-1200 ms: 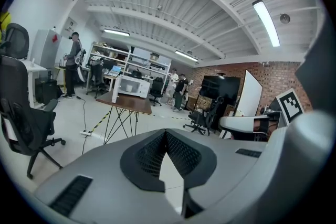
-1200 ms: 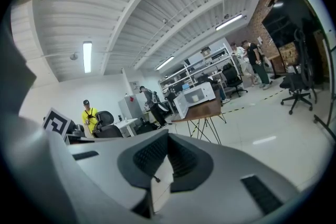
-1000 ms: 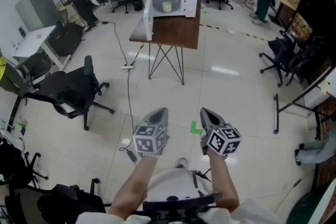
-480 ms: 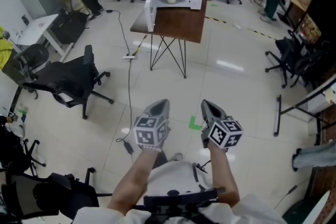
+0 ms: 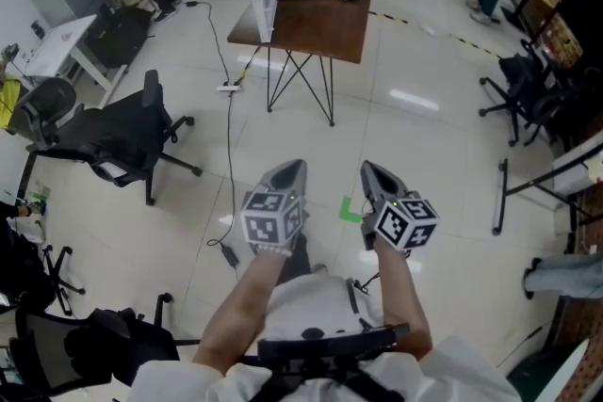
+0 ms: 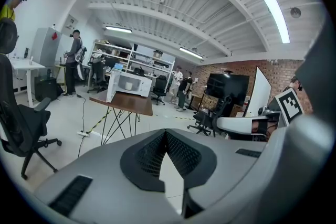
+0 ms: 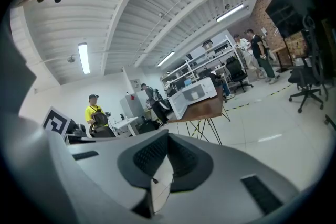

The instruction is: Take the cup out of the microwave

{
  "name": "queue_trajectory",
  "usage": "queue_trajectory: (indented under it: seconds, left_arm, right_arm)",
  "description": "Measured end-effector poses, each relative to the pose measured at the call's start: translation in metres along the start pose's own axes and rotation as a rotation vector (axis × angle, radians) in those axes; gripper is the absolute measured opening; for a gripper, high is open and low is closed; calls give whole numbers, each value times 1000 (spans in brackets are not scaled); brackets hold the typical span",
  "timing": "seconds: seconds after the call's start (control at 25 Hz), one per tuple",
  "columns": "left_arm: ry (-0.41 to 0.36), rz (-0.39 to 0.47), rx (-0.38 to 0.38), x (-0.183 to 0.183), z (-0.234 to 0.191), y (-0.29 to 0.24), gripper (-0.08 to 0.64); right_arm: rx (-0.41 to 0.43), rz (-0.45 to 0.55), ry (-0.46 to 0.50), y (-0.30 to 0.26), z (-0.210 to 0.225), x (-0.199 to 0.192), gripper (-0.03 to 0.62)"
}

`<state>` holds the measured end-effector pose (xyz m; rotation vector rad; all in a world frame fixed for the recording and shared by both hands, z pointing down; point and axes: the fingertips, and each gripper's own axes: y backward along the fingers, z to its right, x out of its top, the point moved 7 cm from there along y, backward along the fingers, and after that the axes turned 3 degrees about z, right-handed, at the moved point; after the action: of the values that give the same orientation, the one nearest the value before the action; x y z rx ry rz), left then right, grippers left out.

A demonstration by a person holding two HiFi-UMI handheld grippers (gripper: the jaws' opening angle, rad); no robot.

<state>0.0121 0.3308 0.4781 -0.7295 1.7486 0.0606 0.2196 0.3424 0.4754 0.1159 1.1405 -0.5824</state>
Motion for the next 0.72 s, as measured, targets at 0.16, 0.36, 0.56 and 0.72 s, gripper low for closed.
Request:
queue_trajectory:
  seconds: [0.16,0.36,0.56,0.72]
  left_arm:
    - [6,-1,-4,9,-8,-21,-5]
    - [7,-20,-17,19,-20,-53,-5]
    - [17,-28,-9,33,-41,-83,-6]
    - [22,-41,0,49,-58,-104,-5]
  right_arm:
    - [-8,-13,-2,-17,11,4,3]
    - [-31,-24,-14,-45,29,12,3]
    - [-26,-34,-11,-81,43,26,3]
    - [-19,-49,-15,-112,48,39,3]
